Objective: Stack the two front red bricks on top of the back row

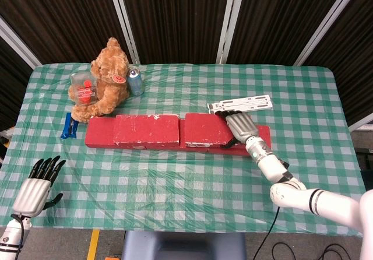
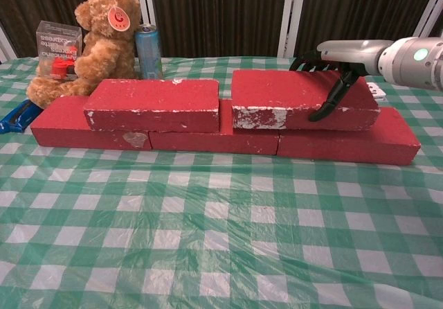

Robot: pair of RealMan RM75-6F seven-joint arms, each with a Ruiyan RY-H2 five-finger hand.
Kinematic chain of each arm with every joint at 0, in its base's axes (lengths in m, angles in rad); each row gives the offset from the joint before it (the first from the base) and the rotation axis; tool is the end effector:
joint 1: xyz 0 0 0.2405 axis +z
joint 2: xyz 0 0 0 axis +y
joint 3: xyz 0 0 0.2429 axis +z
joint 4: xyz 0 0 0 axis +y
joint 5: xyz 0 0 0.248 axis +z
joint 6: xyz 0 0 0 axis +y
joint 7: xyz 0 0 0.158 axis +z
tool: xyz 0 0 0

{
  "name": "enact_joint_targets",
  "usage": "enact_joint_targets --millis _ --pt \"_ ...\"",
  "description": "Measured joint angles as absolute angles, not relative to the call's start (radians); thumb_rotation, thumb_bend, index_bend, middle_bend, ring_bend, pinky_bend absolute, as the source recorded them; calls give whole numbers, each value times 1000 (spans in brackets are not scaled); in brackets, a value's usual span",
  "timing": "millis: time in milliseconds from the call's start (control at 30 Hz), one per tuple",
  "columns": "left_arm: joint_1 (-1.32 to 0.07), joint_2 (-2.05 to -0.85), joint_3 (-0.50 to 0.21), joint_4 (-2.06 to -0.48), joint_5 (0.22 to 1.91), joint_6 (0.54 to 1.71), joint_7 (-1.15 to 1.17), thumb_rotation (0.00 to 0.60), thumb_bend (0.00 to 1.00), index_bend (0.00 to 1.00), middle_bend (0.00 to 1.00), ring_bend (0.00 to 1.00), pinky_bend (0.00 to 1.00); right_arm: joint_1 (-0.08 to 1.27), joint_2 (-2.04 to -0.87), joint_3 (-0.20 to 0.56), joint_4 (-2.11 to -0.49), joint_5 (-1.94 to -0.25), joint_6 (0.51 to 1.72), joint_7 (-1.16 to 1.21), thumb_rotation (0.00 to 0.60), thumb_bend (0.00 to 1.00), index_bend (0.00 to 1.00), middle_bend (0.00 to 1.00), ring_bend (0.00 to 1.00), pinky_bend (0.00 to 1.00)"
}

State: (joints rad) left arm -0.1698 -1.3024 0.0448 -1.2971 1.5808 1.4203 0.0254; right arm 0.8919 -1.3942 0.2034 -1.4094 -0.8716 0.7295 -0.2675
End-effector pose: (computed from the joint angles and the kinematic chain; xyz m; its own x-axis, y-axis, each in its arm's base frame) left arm -0.3450 0.2056 0.0649 0.5557 0.0993 0.8254 0.8269 -0.1691 -0.5363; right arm -0.1474 -0.4210 -0.0163 0.4369 -0.3646 0.8223 -0.8943 -0.2748 0.3532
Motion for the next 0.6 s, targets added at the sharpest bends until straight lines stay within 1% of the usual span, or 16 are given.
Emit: enact_joint_targets --millis 267,600 --pt "-168 -1298 50 -1304 1591 1422 23 600 252 0 0 0 57 884 -1382 192 -1446 -835 777 -300 600 156 586 448 376 322" --pt "-166 -1298 49 -1307 1592 1420 26 600 254 0 0 0 57 903 -1422 190 -1432 -789 782 -324 600 156 568 447 375 322"
